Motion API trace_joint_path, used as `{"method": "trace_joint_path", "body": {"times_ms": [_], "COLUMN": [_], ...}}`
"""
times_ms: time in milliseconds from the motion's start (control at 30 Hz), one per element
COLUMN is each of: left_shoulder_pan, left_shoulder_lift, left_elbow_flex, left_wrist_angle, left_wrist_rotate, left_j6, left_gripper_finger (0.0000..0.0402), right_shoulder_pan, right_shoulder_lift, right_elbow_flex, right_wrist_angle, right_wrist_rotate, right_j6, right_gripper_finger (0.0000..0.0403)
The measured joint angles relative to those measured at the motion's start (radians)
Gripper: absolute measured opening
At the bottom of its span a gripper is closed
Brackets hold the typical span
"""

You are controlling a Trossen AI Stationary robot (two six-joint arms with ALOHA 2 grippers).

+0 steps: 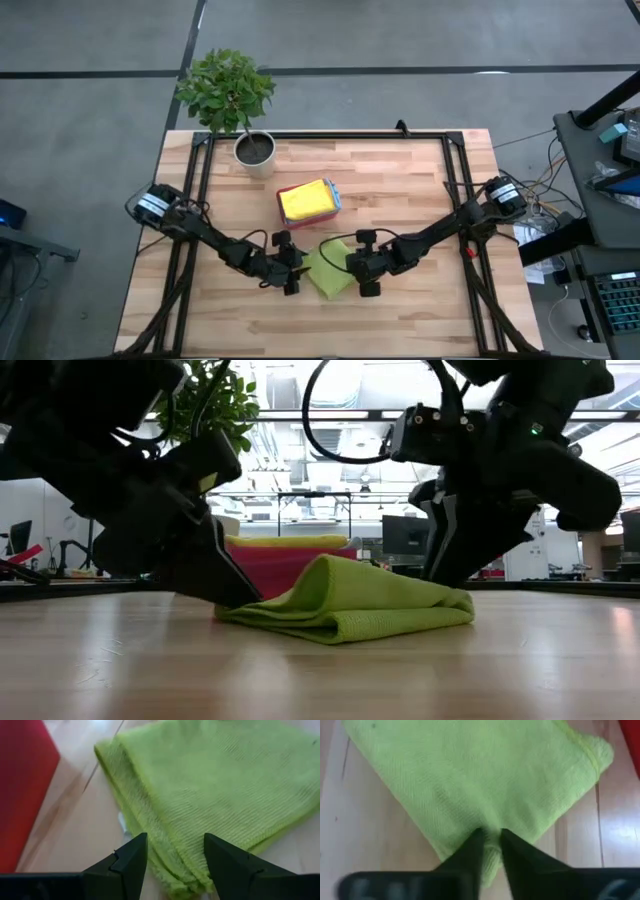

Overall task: Fold microfiber towels
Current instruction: Fold the green microfiber cloth

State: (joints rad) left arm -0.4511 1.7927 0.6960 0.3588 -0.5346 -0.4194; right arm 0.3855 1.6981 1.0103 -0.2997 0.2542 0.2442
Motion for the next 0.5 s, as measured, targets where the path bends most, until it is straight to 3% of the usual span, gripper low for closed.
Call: {"method": "trace_joint_path", "body": {"times_ms": [100,500], "left_shoulder_pan": [0.007,0.007], "left_shoulder_lift": [-0.001,-0.091], "left_elbow_flex": [0.0,0.006], "left_wrist_angle": [-0.041,-0.066], "left_wrist_rotate": [0.0,0.026], "left_j6": [-0.021,0.03], "left_gripper_finger": [0.0179,0.0179], "right_shoulder_pan": [0.0,0.0], "right_shoulder_lift": [-0.002,-0.028], "right_elbow_flex": [-0.014,0.107], "right_wrist_angle": [-0.001,-0.152], "right_wrist_rotate": [0.0,0.0], "right_j6": [-0.001,-0.031], "right_gripper_finger": [0.0019,0.0009]}}
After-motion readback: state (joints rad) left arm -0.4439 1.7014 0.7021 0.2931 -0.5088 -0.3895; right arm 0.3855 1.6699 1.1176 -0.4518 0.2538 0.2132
